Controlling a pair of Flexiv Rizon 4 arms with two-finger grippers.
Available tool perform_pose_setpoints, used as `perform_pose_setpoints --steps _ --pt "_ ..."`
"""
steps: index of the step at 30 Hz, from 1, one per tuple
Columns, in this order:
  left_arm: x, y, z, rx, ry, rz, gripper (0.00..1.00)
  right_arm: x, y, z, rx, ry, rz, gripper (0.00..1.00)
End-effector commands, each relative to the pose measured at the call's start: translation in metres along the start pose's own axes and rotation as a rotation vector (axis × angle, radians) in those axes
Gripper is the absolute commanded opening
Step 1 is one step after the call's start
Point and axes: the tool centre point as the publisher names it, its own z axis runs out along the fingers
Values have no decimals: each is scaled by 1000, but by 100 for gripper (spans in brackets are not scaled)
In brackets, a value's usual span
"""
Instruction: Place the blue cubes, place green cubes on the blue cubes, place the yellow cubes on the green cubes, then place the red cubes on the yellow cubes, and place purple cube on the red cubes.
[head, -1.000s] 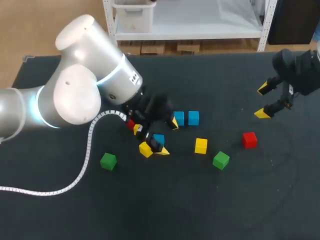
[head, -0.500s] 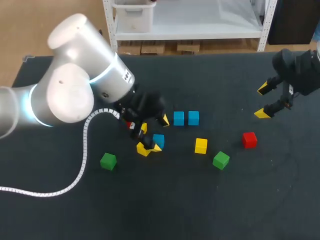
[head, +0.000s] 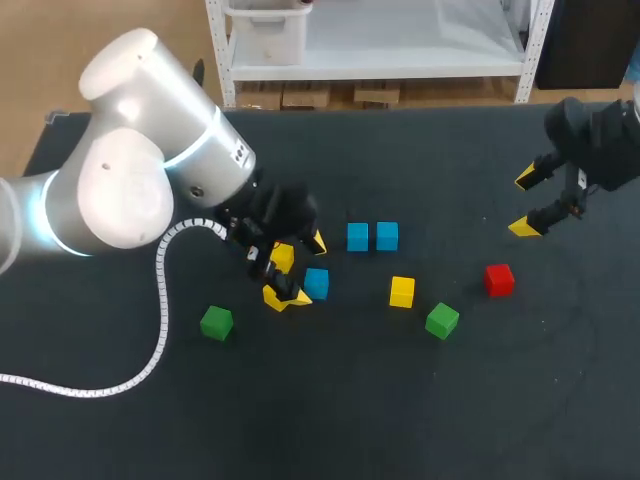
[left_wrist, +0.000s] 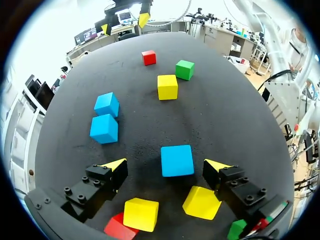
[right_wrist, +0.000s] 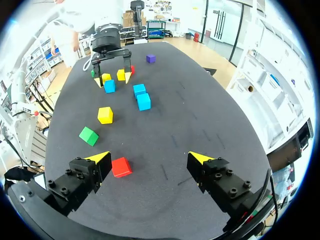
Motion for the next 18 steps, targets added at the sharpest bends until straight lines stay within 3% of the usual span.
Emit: perform_pose_setpoints --steps 1,3,4,5,6,10,11,12,13,18 --pt "-2 -3 2 -7 -5 3 99 0 0 0 -1 -2 -1 100" --pt "-4 -3 3 -6 -5 6 76 0 0 0 -1 -2 -1 100" --pt "-5 -4 3 -6 -5 9 75 0 0 0 -1 -2 -1 100" --pt "-5 -5 3 -7 -4 10 49 0 0 0 -1 -2 -1 100" --pt "-5 -5 3 -7 -5 10 39 0 0 0 -1 -2 -1 100" --pt "-4 -7 3 -10 -10 0 36 0 0 0 -1 -2 -1 100" --pt "-4 -7 3 -11 -10 -1 23 0 0 0 -1 -2 -1 100" --pt "-4 -7 3 -11 -10 -3 17 0 0 0 -1 -2 -1 100" --pt "-4 -8 3 -18 -13 -2 0 0 0 0 -1 -2 -1 100" --pt "-7 -9 2 -16 -13 -7 0 0 0 0 -1 -2 -1 100"
